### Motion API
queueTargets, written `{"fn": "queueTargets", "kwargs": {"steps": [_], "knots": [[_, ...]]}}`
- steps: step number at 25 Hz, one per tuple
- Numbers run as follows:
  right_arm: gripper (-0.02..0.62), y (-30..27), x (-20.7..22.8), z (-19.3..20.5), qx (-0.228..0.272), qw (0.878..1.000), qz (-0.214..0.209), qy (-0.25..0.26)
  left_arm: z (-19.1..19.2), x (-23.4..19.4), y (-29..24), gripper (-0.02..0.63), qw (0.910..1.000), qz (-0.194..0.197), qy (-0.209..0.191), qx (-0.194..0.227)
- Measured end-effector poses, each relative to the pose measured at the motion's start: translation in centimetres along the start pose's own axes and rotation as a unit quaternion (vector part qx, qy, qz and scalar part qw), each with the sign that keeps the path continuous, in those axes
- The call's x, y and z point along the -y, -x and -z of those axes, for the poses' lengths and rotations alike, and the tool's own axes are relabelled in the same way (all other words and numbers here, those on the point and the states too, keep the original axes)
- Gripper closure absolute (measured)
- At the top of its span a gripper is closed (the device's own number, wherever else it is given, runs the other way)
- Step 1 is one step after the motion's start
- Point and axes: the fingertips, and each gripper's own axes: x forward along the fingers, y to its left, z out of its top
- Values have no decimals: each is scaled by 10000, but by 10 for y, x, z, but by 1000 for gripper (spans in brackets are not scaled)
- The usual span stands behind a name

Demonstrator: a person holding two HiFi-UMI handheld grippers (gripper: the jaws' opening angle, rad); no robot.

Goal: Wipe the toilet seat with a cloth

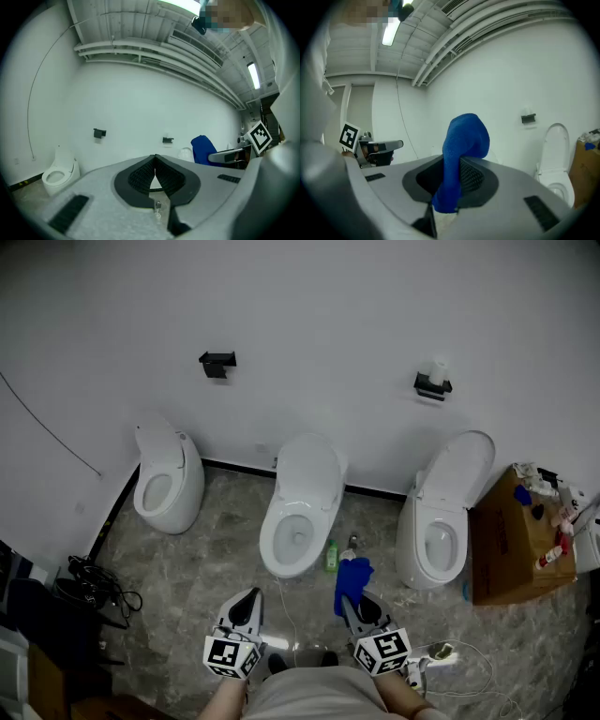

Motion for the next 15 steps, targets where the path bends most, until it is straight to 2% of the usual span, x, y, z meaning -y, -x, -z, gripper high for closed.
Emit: {"fn": "queueTargets", "kwargs": {"steps": [10, 15], "knots": [[522, 1, 11, 6, -87, 9999, 16, -69, 5, 9, -7, 597, 10000, 62, -4, -63], [522, 6, 22, 5, 33, 9999, -27, -165, 8, 17, -12, 597, 9999, 7, -30, -101]]}}
